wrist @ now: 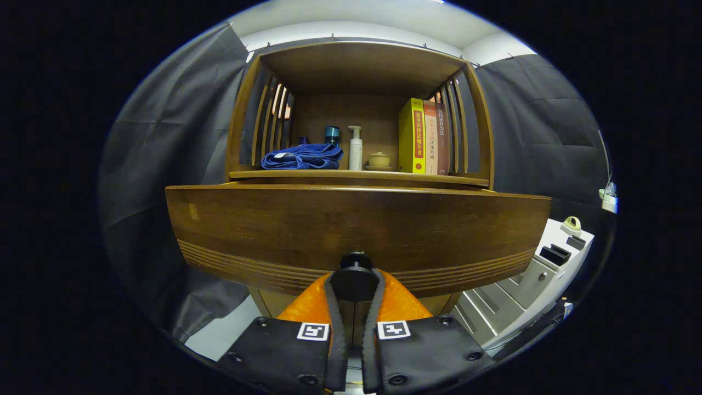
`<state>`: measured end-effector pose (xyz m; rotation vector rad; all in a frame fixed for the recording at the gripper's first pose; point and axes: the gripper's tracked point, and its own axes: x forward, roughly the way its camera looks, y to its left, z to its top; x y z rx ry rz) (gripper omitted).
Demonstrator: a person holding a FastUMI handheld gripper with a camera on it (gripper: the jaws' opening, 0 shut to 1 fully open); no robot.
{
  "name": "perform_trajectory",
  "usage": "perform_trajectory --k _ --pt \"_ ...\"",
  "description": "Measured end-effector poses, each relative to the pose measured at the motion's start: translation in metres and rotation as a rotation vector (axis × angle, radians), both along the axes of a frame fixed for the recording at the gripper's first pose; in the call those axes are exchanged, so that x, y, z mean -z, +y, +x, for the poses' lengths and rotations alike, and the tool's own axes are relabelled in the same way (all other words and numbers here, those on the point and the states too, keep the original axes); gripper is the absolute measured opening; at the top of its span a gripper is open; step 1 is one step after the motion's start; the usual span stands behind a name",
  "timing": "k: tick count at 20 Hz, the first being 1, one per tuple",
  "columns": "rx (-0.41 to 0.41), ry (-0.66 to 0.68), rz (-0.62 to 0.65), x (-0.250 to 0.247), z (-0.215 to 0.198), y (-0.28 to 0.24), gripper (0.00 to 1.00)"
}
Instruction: Pull open the drawer, take out the items inside it, and place them on the countertop above the cabinet.
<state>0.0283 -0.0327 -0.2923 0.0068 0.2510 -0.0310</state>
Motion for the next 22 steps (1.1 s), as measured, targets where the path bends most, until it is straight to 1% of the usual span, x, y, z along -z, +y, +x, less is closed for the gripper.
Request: perform_trajectory --k 4,8,15,18,20,22 --pt "-0.015 0.007 -0.025 -0.001 -0.016 0.000 0.19" --pt "-0.003 0.010 -0.008 -0.002 -0.030 0.001 0.19" --pt "-0.005 0.023 -0.039 -0.001 -0.041 0.001 0.19" --pt "0.011 0.065 -0.015 0.003 -0.042 0.000 0.19" --pt "0.021 0.144 -0.045 0.005 -0.041 -0.002 0.27" --pt "0.044 0.259 -0.079 0.012 -0.041 -0.003 0.36"
